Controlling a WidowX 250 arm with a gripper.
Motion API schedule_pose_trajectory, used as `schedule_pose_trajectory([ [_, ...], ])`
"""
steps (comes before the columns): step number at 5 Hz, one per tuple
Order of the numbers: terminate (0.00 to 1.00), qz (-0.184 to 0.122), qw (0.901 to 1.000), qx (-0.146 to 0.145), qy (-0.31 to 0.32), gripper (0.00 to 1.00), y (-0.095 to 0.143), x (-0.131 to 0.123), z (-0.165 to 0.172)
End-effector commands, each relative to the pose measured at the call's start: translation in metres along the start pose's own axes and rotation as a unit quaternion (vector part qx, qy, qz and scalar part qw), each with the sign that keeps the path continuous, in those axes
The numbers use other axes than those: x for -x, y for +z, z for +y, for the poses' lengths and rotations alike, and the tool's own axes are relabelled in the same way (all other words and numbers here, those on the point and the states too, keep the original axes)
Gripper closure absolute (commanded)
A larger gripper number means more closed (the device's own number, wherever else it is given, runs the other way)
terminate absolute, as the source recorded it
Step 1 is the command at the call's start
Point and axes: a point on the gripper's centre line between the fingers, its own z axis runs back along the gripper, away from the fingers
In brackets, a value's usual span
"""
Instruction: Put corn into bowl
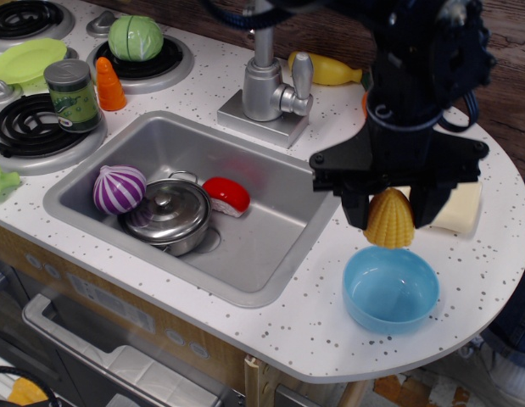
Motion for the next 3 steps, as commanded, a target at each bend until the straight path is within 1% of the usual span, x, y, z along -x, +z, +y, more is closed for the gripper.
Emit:
schedule_pose_trajectory([
  [1,0.00,-0.016,0.9996,0.018,0.015,0.00,0.0098,-0.0051,-0.0027],
  [2,0.00,-0.016,0.9996,0.018,0.015,0.00,0.0098,-0.0051,-0.0027],
  [3,1.00,-0.016,0.9996,0.018,0.015,0.00,0.0098,-0.0051,-0.0027],
])
